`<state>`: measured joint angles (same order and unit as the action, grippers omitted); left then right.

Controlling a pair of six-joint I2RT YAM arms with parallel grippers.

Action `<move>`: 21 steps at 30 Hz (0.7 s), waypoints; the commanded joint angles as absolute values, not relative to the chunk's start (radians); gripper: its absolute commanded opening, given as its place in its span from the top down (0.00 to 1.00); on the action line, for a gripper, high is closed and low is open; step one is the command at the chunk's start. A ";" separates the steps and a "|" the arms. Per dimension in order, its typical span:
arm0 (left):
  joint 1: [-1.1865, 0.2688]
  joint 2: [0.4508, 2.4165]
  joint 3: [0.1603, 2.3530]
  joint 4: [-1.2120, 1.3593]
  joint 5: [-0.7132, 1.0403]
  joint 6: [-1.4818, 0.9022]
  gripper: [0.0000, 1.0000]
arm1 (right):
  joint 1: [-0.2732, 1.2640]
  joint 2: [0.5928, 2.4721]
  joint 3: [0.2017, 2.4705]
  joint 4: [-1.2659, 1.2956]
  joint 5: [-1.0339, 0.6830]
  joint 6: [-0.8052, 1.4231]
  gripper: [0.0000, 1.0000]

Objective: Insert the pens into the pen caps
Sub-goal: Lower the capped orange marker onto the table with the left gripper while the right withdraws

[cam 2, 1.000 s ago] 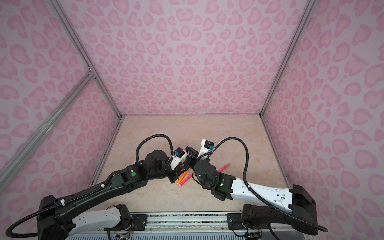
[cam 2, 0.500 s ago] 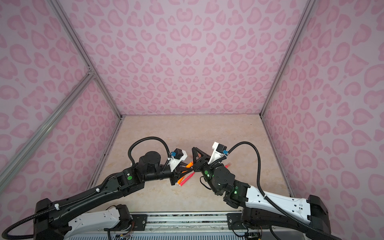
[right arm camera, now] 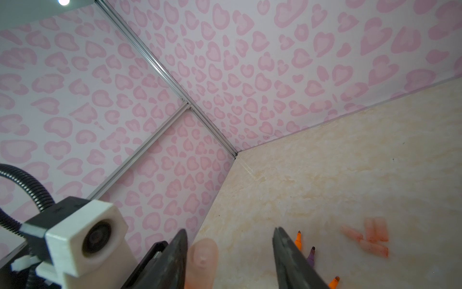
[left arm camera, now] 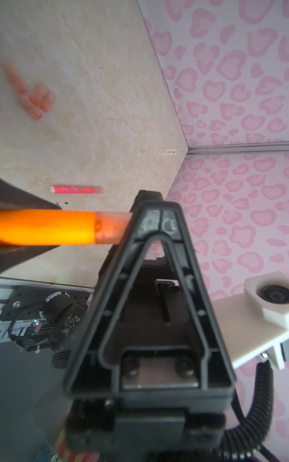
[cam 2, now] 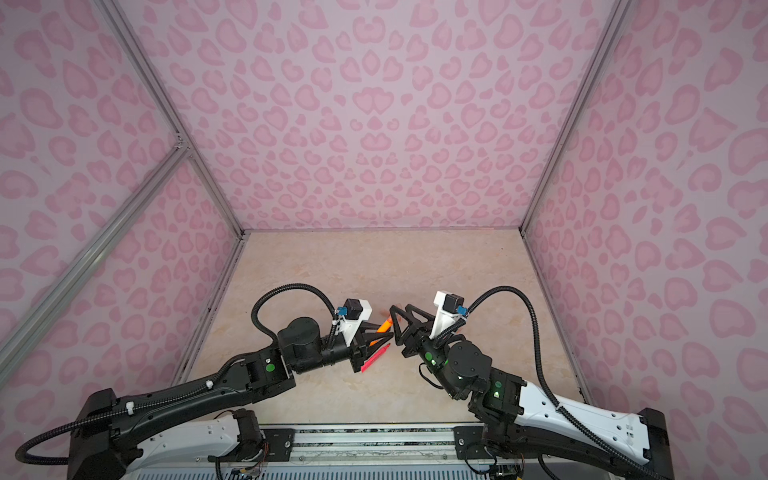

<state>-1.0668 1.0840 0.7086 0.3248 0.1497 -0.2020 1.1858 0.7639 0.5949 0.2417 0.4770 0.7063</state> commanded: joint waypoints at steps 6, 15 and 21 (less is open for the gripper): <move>-1.069 1.109 0.726 0.388 0.140 -0.209 0.96 | 1.186 0.866 0.649 0.242 0.437 0.689 0.67; -1.068 1.121 0.724 0.325 0.042 -0.235 0.47 | 1.120 0.878 0.647 0.160 0.498 0.771 0.99; -1.069 1.103 0.650 0.205 -0.199 -0.331 0.22 | 0.801 0.900 0.617 0.037 0.318 0.871 1.00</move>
<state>-1.0687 1.1137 0.6754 0.2729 -0.0479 -0.2699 0.8936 0.8814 0.6422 0.1196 0.4171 0.8040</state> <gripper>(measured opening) 0.781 0.148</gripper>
